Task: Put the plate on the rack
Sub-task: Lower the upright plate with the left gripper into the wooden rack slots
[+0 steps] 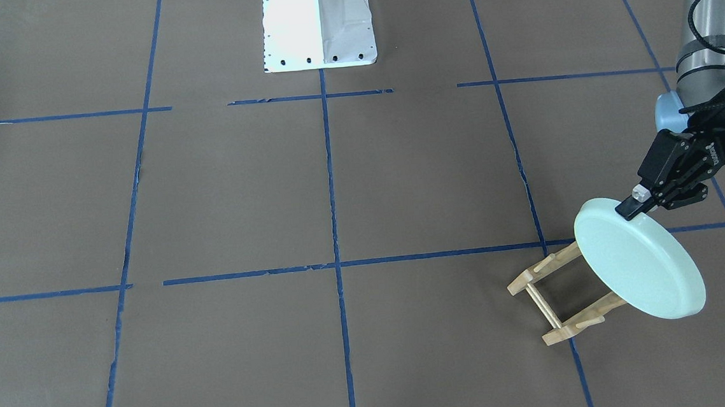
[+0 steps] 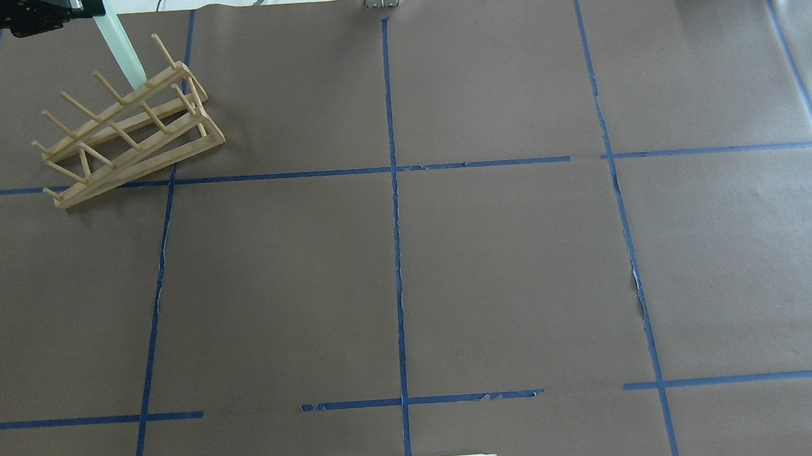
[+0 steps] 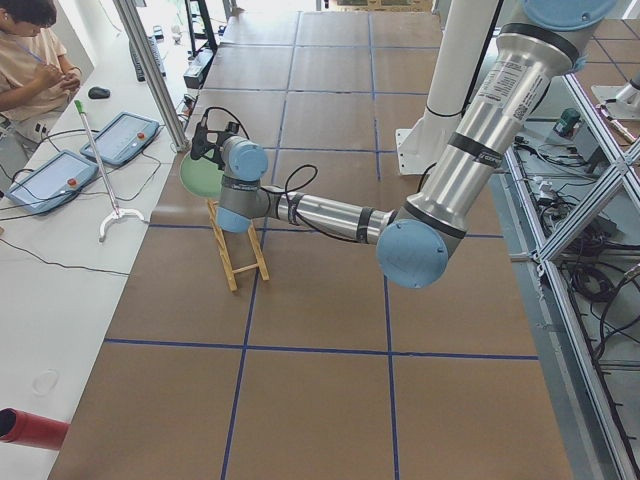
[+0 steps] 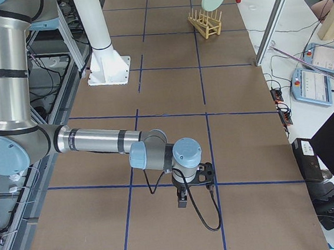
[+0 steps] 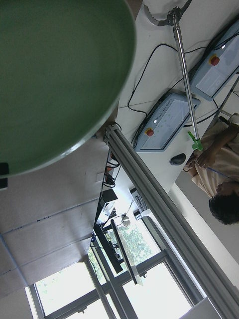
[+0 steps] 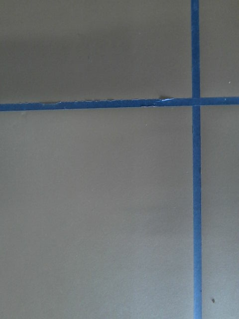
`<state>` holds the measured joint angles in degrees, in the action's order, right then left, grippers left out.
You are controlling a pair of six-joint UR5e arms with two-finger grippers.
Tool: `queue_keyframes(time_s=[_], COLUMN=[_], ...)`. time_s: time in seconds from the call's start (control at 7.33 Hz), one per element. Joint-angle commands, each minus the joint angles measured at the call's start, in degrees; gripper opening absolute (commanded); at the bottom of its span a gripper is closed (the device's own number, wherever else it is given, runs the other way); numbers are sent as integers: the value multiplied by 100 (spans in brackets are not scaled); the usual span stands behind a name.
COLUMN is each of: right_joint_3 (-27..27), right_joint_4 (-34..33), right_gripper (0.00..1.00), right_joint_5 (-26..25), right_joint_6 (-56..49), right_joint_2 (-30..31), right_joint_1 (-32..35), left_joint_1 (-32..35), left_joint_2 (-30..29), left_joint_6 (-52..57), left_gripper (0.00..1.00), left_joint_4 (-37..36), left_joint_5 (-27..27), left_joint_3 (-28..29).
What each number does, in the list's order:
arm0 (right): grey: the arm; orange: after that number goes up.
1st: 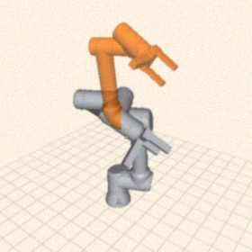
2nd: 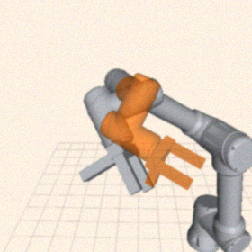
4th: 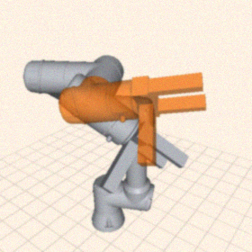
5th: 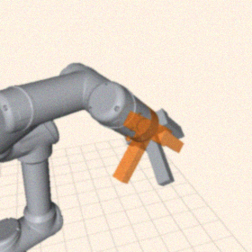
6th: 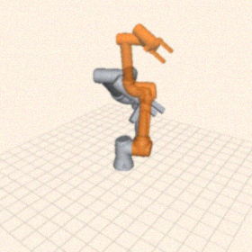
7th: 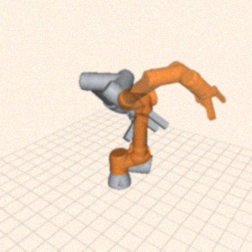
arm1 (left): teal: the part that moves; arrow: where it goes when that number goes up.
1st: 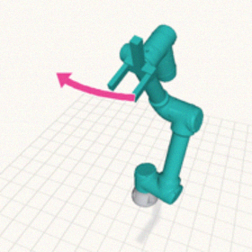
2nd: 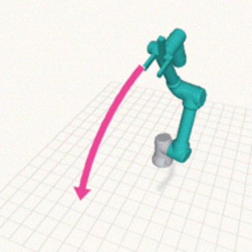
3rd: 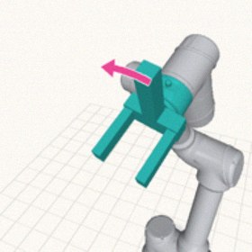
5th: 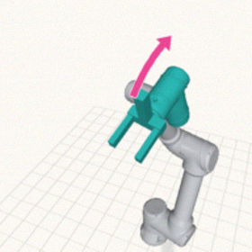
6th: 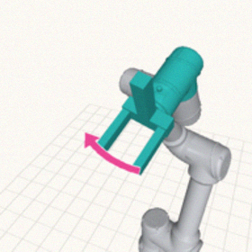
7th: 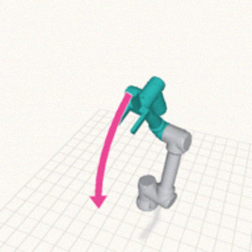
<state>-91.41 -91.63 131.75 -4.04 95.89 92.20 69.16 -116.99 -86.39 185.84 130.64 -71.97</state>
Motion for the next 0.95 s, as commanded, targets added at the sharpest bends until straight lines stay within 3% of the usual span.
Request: queue_keyframes(time_s=[0.0,0.82], right_joint_3=[0,0], right_joint_4=[-4,-4], right_gripper=[100,100], right_joint_5=[0,0], right_joint_6=[0,0], right_joint_2=[0,0], right_joint_1=[0,0], left_joint_1=[-17,-43], left_joint_2=[-104,-298], left_joint_6=[16,113], left_gripper=[0,0], left_joint_4=[57,57], left_joint_5=[-4,-4], left_joint_3=[209,473])
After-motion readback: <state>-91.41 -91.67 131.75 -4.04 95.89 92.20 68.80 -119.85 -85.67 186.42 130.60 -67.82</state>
